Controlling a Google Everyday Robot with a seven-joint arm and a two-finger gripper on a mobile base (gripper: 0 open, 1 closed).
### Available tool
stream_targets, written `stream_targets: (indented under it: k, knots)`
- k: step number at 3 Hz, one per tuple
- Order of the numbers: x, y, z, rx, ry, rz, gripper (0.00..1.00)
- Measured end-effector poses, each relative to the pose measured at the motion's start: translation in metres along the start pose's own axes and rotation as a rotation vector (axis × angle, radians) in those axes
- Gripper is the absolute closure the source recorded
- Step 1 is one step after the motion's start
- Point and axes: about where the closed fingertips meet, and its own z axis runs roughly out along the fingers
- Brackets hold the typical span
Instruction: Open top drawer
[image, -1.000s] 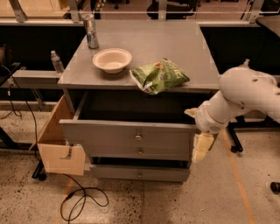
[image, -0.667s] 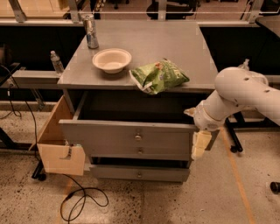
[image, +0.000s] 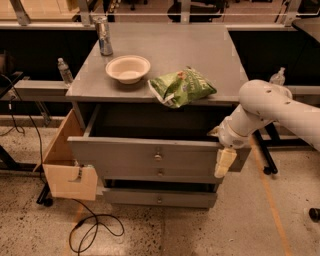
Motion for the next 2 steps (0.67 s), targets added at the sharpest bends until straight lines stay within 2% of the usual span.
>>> stream_targets:
  k: [2]
  knots:
    - [0.0079, -0.0047, 0.0183, -0.044, -0.002, 0.014, 0.61]
